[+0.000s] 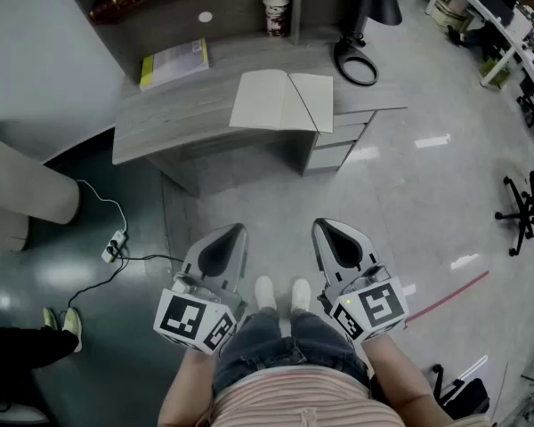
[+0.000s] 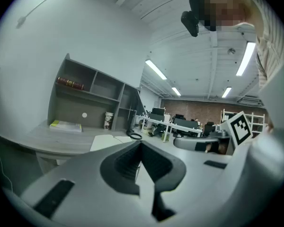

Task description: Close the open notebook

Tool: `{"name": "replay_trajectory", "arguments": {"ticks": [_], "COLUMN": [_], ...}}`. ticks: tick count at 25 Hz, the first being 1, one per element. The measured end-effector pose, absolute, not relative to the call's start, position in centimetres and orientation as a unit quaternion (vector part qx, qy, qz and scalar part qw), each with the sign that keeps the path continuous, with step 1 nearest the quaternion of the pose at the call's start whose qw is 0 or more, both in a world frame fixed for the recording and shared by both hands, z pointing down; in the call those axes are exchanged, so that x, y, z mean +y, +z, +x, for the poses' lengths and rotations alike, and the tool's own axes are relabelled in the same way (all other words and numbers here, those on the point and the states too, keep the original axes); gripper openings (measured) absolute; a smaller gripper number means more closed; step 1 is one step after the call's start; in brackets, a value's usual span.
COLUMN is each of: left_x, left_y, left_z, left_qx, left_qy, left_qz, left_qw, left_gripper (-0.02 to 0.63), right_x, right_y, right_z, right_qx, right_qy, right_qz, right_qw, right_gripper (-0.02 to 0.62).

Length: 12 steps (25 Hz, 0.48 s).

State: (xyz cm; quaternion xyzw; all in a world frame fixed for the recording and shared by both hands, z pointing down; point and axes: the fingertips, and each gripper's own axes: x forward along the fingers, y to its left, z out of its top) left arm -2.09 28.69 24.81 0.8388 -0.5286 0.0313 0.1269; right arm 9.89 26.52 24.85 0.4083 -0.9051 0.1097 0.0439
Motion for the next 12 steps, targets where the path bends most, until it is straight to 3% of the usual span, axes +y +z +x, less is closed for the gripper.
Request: {"name": "replay_trajectory", "arguments": {"ticks": [12], "left_x": [27.7], "left_y": [25.4], "left_z": [-4.5], "left_qx": [-0.498], "left_qy": [0.029], "left_qz": [0.857], "left_qw": [0.128], "left_gripper": [0.011], "right_x": [26.8], "right_y": [25.0], "right_z": [6.5], "right_qx": [-0.892], "right_qy": [0.106], "right_qz": [0.436], "right_qw": [0.045], "right_gripper": [0.008]}}
